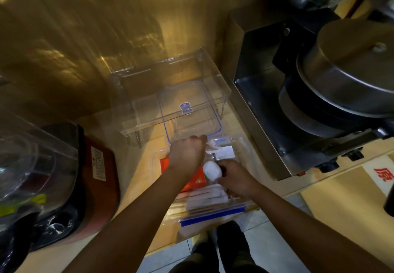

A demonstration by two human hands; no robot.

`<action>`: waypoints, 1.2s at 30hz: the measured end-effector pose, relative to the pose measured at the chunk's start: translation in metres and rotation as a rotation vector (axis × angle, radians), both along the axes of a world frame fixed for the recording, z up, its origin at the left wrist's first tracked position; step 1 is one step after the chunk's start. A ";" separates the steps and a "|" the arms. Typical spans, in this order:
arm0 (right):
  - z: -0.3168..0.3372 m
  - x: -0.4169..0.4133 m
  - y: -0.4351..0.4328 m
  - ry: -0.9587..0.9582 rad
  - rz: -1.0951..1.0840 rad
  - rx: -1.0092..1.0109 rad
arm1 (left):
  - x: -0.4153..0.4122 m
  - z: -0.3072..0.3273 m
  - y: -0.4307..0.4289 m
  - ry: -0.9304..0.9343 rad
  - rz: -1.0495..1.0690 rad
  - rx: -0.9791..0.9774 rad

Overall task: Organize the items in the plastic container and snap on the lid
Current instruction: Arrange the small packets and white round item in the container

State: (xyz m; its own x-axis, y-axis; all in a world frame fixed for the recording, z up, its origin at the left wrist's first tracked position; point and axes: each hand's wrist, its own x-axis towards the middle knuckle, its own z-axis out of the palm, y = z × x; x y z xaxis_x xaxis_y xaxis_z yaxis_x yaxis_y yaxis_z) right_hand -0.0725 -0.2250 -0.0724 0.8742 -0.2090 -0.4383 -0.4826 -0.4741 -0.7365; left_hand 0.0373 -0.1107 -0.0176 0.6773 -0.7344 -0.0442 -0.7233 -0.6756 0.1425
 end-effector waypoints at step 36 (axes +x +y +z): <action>0.054 -0.002 -0.026 -0.068 0.090 -0.383 | -0.048 -0.001 0.021 1.007 0.740 -1.031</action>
